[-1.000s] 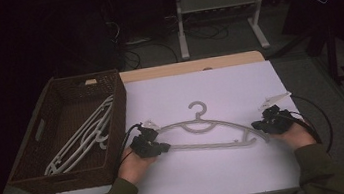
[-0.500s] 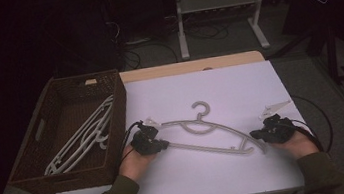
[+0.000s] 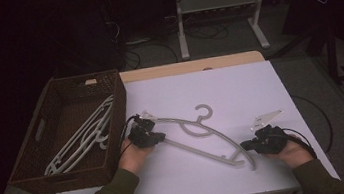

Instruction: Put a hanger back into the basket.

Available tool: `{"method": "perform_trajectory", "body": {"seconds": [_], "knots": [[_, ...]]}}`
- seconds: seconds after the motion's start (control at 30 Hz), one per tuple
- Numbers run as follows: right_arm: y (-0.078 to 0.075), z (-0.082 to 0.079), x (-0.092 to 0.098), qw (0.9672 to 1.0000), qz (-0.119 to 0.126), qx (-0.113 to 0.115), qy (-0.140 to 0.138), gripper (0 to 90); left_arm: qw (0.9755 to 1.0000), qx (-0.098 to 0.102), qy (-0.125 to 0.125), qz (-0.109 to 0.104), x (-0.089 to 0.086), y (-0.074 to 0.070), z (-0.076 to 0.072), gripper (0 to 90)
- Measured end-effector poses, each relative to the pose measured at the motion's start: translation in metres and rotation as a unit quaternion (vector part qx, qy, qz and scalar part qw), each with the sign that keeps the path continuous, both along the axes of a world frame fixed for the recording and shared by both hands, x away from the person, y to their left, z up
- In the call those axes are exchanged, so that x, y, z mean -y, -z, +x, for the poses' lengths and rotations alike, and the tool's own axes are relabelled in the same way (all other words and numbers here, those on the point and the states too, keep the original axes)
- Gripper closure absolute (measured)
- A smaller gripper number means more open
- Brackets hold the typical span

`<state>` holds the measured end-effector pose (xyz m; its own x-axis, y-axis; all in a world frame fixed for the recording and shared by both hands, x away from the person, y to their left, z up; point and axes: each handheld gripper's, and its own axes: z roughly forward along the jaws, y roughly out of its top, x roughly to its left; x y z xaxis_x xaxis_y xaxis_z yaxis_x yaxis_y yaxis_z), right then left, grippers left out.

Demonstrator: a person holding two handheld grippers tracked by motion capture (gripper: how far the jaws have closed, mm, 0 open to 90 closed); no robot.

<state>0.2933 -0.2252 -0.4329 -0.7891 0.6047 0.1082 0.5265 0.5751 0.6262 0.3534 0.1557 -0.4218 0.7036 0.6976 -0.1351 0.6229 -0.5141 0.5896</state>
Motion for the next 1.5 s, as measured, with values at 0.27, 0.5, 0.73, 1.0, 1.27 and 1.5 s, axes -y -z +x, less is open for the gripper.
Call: {"method": "perform_trajectory", "body": {"seconds": [0.27,0.5,0.73,1.0,1.27,1.5], "knots": [[0.001,0.001,-0.001,1.0,-0.002,-0.004,-0.003,90.0,1.0,-0.007,0.001,0.006,0.001,0.006,0.002,90.0],[0.002,-0.001,-0.002,0.9999,-0.002,-0.009,-0.008,90.0,0.9994,-0.012,0.007,0.032,0.003,0.003,-0.004,90.0],[0.001,-0.002,-0.004,0.9998,0.005,-0.012,-0.016,90.0,0.9997,-0.007,0.006,0.022,0.006,0.005,0.002,90.0],[0.002,-0.004,-0.006,0.9995,0.016,-0.017,-0.023,90.0,0.9991,-0.012,0.006,0.04,0.008,0.003,0.001,90.0],[0.004,-0.004,-0.008,0.9992,0.01,-0.016,-0.034,90.0,0.9989,-0.018,0.002,0.043,0.002,0.008,-0.001,90.0],[0.004,-0.008,-0.026,0.997,0.028,-0.024,-0.068,90.0,0.9995,-0.011,-0.005,0.029,0.012,0.01,0.012,90.0]]}}
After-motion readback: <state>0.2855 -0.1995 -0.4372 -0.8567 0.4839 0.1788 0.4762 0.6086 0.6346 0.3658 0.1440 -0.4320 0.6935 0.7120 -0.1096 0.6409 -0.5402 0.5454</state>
